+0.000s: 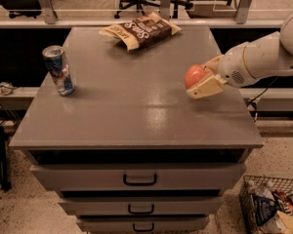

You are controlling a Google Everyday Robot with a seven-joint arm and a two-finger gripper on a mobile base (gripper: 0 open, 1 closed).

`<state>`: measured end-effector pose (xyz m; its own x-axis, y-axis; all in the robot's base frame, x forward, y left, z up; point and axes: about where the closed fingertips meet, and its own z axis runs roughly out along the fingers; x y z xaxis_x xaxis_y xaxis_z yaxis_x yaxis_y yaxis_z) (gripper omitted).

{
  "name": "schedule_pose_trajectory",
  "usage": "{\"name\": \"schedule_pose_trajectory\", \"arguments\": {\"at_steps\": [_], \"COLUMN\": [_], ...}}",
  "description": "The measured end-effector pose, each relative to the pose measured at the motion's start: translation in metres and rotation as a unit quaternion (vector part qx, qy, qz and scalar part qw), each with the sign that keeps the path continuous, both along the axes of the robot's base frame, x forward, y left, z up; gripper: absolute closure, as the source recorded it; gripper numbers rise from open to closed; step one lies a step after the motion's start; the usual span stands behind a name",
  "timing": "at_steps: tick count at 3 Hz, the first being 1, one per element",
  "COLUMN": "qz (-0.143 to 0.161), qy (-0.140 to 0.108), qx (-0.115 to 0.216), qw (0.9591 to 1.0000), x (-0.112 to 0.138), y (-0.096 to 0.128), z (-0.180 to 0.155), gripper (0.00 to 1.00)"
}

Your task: Move apple near brown chip bag

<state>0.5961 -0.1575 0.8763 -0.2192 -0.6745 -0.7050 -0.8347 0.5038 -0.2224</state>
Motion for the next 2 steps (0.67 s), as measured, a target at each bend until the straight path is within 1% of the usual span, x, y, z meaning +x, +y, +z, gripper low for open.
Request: {"name": "schedule_pose_trajectory", "arguments": {"at_steps": [1, 2], "qz": [0.0, -0.01], "qy": [0.0, -0.013], "qx": [0.0, 0.005], "qw": [1.0, 0.9998], "x": [0.0001, 0.0084], "y": [0.0001, 0.0009], "z": [0.0, 0.0022], "gripper": [1.0, 1.0]}}
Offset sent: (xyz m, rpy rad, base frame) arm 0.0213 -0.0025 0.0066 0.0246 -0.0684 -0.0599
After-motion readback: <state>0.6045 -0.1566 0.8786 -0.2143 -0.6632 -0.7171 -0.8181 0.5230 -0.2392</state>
